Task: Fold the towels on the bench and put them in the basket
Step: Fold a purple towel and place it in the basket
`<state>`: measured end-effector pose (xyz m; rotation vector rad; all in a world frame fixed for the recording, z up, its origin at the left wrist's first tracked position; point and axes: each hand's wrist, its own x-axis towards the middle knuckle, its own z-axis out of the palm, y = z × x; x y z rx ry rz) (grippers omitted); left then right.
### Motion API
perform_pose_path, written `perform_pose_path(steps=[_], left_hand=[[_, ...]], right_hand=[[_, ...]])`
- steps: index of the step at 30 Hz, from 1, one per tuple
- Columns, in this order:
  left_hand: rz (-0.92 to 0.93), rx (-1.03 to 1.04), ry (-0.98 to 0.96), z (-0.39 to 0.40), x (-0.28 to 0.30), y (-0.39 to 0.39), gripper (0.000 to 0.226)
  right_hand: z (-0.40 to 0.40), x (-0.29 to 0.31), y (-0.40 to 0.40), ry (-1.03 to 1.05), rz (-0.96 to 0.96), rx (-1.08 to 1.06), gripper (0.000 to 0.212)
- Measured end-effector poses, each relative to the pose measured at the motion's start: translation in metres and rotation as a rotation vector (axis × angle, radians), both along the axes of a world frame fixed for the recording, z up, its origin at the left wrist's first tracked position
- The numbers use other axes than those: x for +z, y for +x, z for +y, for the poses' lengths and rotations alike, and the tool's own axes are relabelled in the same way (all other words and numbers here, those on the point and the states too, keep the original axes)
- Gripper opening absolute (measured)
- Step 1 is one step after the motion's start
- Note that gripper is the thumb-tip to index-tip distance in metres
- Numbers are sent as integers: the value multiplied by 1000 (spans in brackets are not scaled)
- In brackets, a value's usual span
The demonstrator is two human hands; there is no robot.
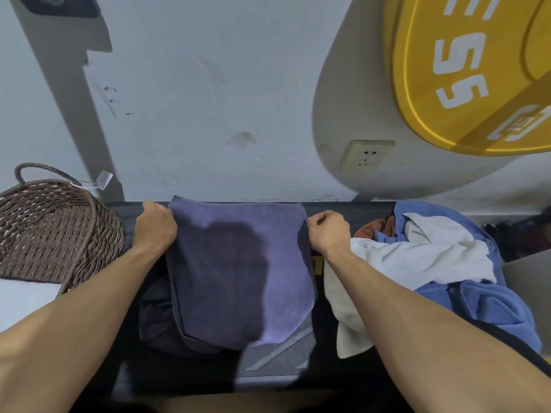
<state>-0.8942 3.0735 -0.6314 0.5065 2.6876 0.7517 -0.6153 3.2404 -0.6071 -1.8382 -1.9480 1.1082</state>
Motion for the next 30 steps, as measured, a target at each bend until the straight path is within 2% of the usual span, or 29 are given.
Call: perform_pose_path(steps=[4,7,9,11,13,16,19,21,22,24,26,30], left_hand=[[-52,-26,-28,-2,4,-3,35],[135,-124,-22,-13,20,17,37],[272,-308,73,-29,30,47,28],[258,-566,113,-53,39,82,20],[220,-806,73,-80,47,110,17],[209,-1051,7,-118,51,134,19],[246,-1066,-127,-151,46,144,35],[228,-968,-156,-164,39,144,42],[225,-929,-167,-167,37,143,42],[275,-953,-198,-164,33,142,35],[306,-1033,-199,-159,33,137,24],[39,-1040,-194,-144,52,115,23]], right_hand=[[-3,-3,0,-45,-91,101,18],[-4,0,-1,-81,-223,190,12],[-3,3,1,-130,-238,188,12],[-1,4,3,-190,-242,179,12],[-2,9,7,-197,-260,196,13],[-8,25,5,-5,-319,293,19],[-37,58,-8,120,-174,413,14],[-71,77,-14,-1,-78,615,8],[-90,82,-14,-87,-73,744,11],[-123,82,-9,-198,-156,983,22],[-144,71,0,-153,-287,1126,31],[-155,46,12,8,-414,1043,33]])
